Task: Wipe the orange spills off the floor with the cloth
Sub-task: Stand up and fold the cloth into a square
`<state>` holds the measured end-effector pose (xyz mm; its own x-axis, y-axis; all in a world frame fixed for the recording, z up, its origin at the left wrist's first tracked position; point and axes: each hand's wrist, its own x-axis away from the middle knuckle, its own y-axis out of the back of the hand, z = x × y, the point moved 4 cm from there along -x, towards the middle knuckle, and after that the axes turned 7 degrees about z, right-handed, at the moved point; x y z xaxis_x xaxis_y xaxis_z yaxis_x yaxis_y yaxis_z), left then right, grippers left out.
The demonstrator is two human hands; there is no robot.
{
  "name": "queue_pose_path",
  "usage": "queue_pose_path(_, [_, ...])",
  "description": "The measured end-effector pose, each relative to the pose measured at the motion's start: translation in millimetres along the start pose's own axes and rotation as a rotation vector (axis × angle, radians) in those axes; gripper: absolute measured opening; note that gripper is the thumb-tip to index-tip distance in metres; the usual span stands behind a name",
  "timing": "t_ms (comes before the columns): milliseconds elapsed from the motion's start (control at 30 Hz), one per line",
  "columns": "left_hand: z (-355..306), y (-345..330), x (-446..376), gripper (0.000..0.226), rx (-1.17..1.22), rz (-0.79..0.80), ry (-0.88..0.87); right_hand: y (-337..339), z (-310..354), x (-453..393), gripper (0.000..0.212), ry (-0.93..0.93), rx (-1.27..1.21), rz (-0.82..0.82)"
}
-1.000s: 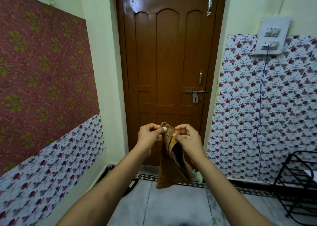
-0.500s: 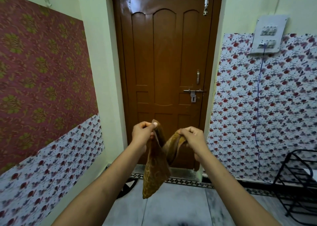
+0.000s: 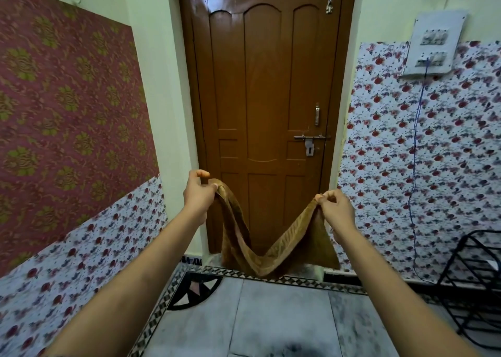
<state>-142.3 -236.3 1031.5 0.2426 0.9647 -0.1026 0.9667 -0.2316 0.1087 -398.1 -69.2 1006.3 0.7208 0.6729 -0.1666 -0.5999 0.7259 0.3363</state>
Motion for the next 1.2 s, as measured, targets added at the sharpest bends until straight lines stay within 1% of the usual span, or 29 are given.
queue_pose_path(100, [-5,-1,0,0.028,-0.058,0.04,-0.027,1,0,1,0.018,0.012,-0.062,-0.011])
queue_pose_path(200, [-8,1,-6,0.029,-0.035,0.099,0.052,5,-1,-2,0.028,0.01,-0.062,-0.039])
queue_pose_path(300, [-10,3,-8,0.026,-0.047,0.16,0.086,1,-1,-3,0.027,-0.019,-0.09,-0.066])
queue_pose_path(400, [-12,0,-5,0.022,-0.202,0.273,0.01,-8,-3,-2,0.02,-0.033,-0.133,-0.074])
queue_pose_path(467, [-18,0,0,0.02,-0.339,0.349,-0.069,-7,-4,-4,0.021,-0.037,-0.123,-0.072])
queue_pose_path(533, [-26,4,-2,0.021,-0.49,0.372,-0.164,-2,-7,-7,0.019,-0.04,-0.095,-0.062])
queue_pose_path(600, [-36,7,-6,0.013,-0.563,0.374,-0.206,4,-9,-9,0.013,-0.055,-0.061,-0.024])
queue_pose_path(633, [-38,8,-10,0.006,-0.601,0.354,-0.21,5,-10,-8,0.013,-0.066,-0.021,-0.001])
queue_pose_path(667, [-40,10,-14,0.003,-0.662,0.302,-0.216,6,-12,-8,0.017,-0.072,0.034,0.016])
queue_pose_path(733, [-38,13,-24,0.015,-0.797,0.146,-0.197,6,-18,-4,0.022,-0.075,0.165,0.01])
queue_pose_path(767, [-36,14,-28,0.02,-0.815,0.08,-0.166,7,-22,-1,0.022,-0.08,0.221,-0.029])
queue_pose_path(833, [-29,16,-34,0.026,-0.772,-0.001,-0.093,10,-35,3,0.02,-0.125,0.287,-0.11])
queue_pose_path(900, [-20,17,-39,0.033,-0.671,-0.033,-0.017,15,-49,6,0.015,-0.215,0.324,-0.179])
queue_pose_path(967, [-10,17,-42,0.034,-0.602,-0.05,0.034,22,-58,7,0.019,-0.313,0.321,-0.219])
queue_pose_path(1033, [0,15,-43,0.032,-0.543,-0.037,0.097,28,-63,10,0.026,-0.372,0.275,-0.243])
queue_pose_path(1100, [8,12,-41,0.032,-0.444,0.012,0.18,27,-68,10,0.03,-0.427,0.118,-0.248])
queue_pose_path(1133, [13,9,-41,0.034,-0.376,0.043,0.231,24,-71,9,0.032,-0.466,0.014,-0.238])
queue_pose_path(1200, [21,2,-37,0.043,-0.219,0.108,0.335,16,-76,8,0.03,-0.559,-0.233,-0.175])
